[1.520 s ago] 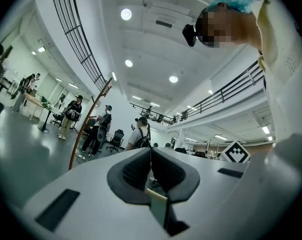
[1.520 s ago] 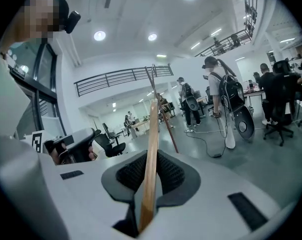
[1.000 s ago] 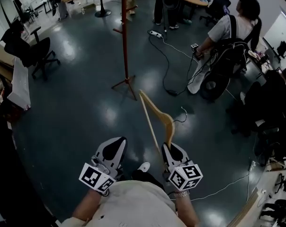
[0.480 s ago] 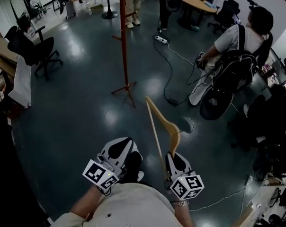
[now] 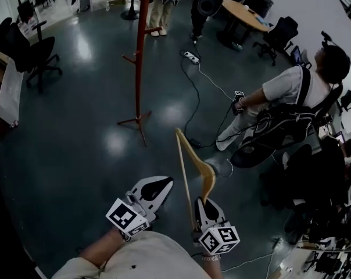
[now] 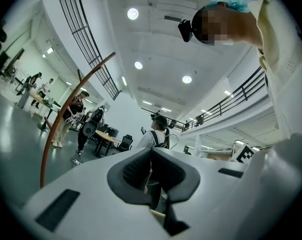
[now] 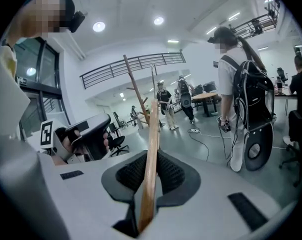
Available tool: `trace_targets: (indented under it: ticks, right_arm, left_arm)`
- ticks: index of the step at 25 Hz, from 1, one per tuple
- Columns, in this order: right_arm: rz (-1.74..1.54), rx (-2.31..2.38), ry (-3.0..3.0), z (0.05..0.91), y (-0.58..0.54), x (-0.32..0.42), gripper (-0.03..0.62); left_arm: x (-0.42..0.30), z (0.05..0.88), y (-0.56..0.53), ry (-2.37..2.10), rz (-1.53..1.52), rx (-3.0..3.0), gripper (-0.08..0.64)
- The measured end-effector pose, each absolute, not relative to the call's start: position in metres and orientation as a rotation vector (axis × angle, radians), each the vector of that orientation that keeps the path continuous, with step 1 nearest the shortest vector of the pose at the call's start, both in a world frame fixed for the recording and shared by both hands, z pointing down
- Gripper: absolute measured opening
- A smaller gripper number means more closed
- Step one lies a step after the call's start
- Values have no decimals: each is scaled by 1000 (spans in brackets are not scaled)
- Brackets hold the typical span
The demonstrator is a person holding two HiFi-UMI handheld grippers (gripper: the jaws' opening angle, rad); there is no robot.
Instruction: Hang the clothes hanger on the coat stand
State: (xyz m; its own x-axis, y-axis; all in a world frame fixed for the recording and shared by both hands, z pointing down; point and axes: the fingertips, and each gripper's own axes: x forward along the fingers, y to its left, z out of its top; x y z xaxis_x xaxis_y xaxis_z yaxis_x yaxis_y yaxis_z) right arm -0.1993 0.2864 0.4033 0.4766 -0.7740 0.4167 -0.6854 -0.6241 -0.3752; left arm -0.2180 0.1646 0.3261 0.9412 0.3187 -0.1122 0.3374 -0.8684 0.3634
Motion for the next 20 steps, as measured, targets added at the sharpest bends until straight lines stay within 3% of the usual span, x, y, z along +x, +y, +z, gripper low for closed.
trace_targets:
  ticks: [7,20]
  right_arm:
    - [-825,-2562,1310,400,235,-112,69]
    - [-854,-2464,1575,412,172,9,69]
  left_arm:
    - [-138,335,121,493,-30,2717,12]
    - [-70,324,64,178,-9,2830,12]
